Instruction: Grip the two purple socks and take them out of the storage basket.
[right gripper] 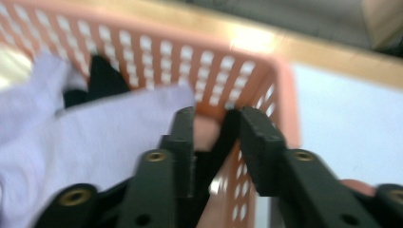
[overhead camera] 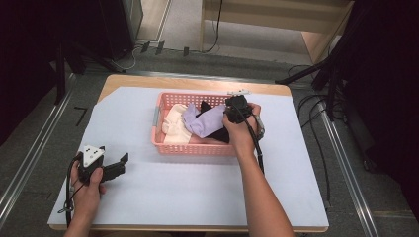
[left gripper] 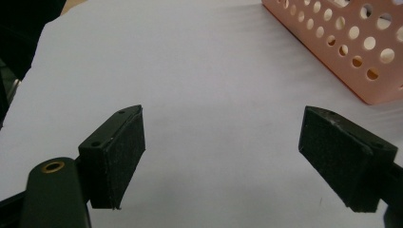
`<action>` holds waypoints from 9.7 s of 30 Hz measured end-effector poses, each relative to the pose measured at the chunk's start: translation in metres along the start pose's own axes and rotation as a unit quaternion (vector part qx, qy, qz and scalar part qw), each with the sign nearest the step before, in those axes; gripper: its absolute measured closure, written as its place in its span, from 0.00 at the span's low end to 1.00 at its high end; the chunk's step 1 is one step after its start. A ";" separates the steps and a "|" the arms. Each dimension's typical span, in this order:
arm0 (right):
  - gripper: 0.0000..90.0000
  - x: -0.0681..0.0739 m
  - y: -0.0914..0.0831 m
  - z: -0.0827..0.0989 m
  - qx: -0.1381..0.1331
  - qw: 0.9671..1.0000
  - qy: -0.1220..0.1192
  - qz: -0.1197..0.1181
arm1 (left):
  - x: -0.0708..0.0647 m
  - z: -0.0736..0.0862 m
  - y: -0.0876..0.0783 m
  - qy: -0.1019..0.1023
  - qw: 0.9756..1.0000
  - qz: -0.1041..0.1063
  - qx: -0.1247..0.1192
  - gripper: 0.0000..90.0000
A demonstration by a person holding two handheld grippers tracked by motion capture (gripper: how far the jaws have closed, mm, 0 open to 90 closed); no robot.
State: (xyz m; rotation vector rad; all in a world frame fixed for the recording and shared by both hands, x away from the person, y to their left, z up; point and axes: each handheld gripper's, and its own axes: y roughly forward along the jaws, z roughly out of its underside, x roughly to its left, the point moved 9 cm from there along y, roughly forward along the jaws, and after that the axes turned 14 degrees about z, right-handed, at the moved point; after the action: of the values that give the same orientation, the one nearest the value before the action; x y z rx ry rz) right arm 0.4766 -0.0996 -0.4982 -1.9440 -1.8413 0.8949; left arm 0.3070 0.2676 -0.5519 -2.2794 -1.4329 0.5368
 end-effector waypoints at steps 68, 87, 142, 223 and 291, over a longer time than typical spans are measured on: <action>0.97 -0.096 -0.050 -0.022 -0.238 0.957 0.150 -0.069 | 0.000 0.000 0.000 -0.001 1.000 -0.003 -0.002 0.18; 0.93 -0.148 -0.001 0.061 -0.111 0.977 0.184 -0.013 | 0.000 0.000 0.000 -0.001 1.000 -0.003 -0.002 0.18; 0.67 0.109 -0.007 -0.010 -0.038 0.987 -0.011 -0.158 | 0.000 0.000 0.000 -0.001 1.000 0.001 0.000 0.18; 0.96 0.121 -0.032 -0.021 -0.145 0.962 -0.082 -0.215 | 0.000 0.000 0.000 -0.002 1.000 0.001 0.000 0.18; 0.35 -0.195 -0.056 0.185 -0.112 0.979 0.155 -0.062 | -0.001 0.000 0.001 -0.001 1.000 -0.007 -0.001 0.18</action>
State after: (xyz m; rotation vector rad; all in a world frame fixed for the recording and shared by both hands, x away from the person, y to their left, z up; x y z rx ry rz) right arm 0.3219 -0.3178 -0.5601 -1.9367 -1.9132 0.3323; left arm 0.3073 0.2665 -0.5524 -2.2677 -1.4502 0.5337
